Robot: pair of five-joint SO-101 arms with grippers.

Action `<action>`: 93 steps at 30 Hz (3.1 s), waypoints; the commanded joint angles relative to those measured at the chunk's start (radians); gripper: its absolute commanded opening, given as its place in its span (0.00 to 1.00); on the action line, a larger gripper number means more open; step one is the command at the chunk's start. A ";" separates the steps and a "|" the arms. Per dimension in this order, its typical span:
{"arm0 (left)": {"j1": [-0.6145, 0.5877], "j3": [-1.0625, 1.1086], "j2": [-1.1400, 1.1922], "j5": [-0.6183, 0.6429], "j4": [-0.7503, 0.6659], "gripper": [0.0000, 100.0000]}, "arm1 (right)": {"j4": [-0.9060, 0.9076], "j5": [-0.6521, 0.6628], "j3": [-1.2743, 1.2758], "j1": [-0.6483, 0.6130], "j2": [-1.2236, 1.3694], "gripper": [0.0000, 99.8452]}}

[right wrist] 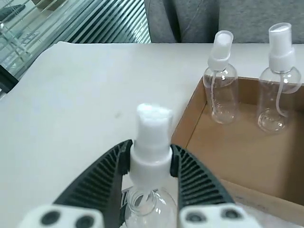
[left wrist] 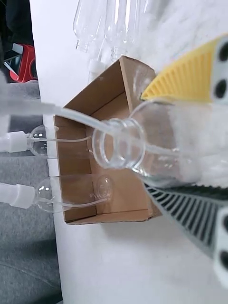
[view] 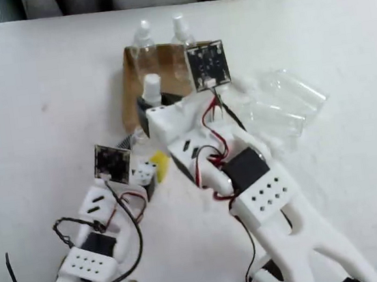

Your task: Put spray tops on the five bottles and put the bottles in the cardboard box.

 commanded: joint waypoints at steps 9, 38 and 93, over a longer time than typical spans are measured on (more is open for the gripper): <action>-0.007 -0.002 -0.016 -0.006 0.002 0.05 | -0.151 0.000 0.173 -0.044 -0.085 0.02; -0.005 -0.002 -0.018 -0.006 0.000 0.06 | -0.174 0.129 0.213 -0.160 -0.091 0.02; 0.010 -0.002 -0.015 -0.054 0.000 0.05 | -0.045 0.318 0.175 -0.205 0.008 0.23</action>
